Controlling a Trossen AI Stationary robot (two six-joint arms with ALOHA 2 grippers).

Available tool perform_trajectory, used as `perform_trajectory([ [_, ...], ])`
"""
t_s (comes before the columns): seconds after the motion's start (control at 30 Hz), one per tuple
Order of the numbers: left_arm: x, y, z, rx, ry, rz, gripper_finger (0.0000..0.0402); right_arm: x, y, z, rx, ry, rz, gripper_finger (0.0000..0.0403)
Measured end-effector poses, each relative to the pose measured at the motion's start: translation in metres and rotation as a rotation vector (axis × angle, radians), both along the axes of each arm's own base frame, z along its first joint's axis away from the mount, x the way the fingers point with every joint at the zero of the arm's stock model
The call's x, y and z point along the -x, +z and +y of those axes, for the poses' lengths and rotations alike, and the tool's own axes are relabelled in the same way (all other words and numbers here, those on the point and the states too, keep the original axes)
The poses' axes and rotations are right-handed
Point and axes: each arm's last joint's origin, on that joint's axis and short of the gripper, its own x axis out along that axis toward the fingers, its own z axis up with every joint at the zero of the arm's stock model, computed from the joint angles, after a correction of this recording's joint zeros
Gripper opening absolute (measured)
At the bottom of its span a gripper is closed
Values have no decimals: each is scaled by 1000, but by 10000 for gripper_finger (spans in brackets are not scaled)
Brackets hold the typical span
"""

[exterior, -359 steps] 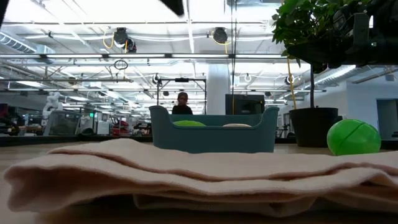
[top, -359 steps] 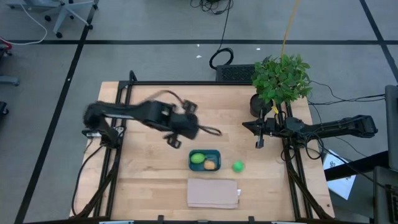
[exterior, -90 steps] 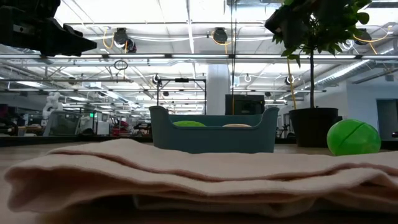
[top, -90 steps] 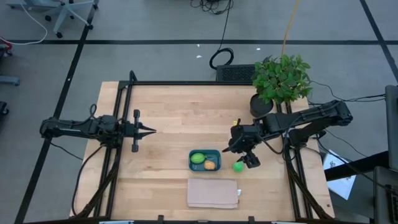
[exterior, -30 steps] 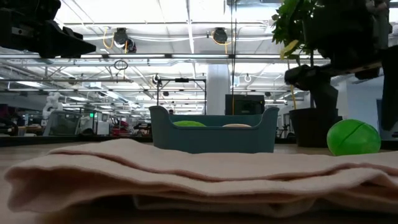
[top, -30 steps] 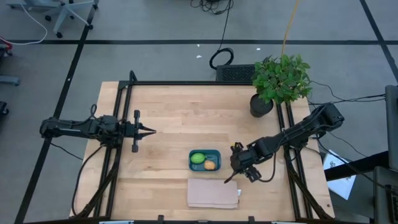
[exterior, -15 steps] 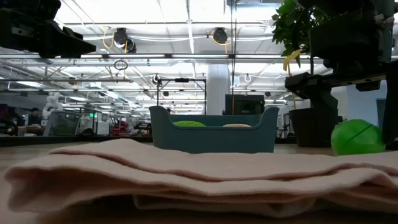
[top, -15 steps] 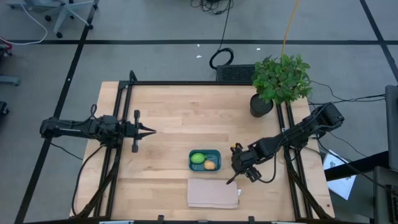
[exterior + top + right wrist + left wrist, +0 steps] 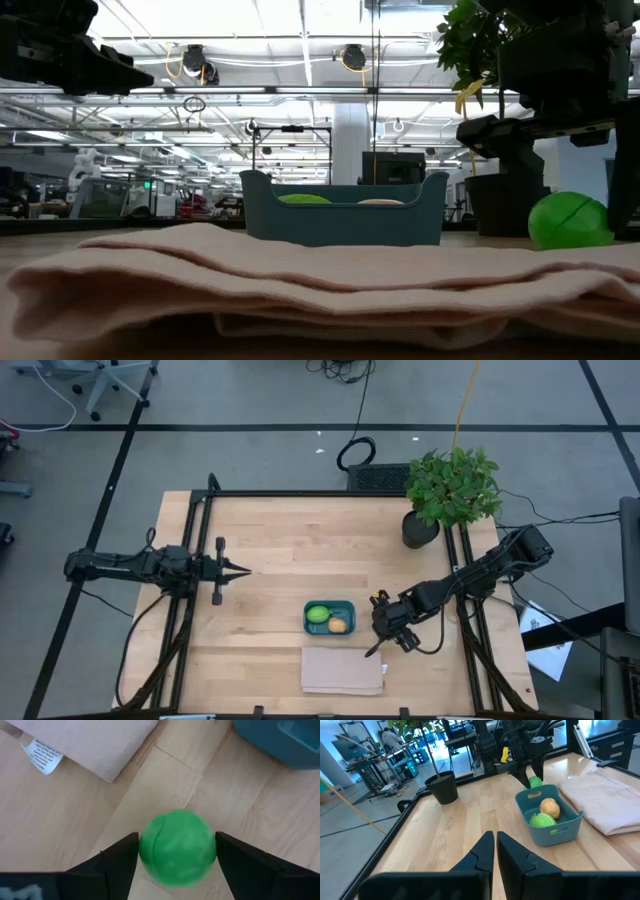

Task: Pick and placing Produce into tupperware
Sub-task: Put the green avocado into the dark blue bin

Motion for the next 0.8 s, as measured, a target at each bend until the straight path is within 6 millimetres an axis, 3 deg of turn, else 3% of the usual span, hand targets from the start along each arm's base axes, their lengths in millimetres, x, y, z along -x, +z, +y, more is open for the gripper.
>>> perform_trajectory([
  [0.33,0,0,0,0,0,3,26,0,0,0,-2,1,-5,218],
  [0.63,0,0,0,0,0,3,26,-1,1,0,-9,-15,-7,222],
  [0.8,0,0,0,0,0,3,26,-7,12,0,-32,-63,-22,223],
])
